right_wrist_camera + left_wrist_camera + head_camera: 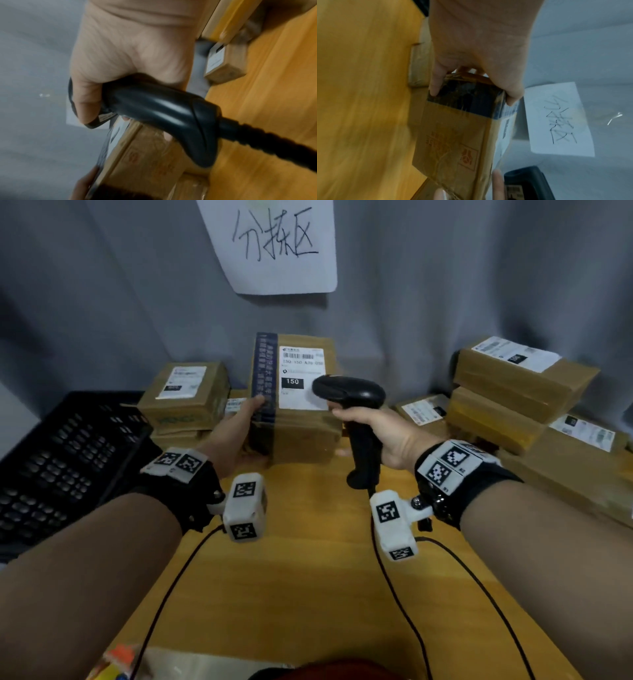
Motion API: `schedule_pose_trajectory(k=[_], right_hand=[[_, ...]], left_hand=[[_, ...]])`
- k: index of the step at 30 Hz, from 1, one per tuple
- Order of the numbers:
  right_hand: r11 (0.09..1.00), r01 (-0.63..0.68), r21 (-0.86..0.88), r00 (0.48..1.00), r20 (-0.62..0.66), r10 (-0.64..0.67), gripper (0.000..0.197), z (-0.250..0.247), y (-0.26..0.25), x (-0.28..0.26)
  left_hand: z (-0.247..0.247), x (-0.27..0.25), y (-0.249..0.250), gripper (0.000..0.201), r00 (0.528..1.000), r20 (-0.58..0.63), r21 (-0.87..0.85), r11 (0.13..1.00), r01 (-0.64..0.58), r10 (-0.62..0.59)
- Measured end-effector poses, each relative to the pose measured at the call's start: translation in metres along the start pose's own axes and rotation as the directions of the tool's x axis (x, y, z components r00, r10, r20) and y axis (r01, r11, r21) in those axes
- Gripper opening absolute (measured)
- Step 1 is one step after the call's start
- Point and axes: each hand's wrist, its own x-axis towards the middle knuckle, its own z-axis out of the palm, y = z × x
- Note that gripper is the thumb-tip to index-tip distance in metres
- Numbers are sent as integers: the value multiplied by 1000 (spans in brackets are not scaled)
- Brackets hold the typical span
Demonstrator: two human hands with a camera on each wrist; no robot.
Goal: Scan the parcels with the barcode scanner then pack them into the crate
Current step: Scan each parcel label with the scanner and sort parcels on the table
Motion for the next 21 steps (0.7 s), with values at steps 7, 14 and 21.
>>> schedule_pose_trajectory(k=[7, 14, 21], right_hand=[[984, 120, -131, 987, -86, -132, 36, 95, -11, 64], [984, 95, -152, 985, -131, -115, 32, 112, -3, 85], [978, 139, -158, 945, -272, -178, 15, 83, -7, 81]], left_hand=[[-58, 44, 48, 34, 999, -32, 70, 998, 1, 1], [-71, 91, 34, 55, 915, -246, 597, 794, -116, 319], [-38, 82, 44, 48, 790, -259, 741, 639, -206, 556]])
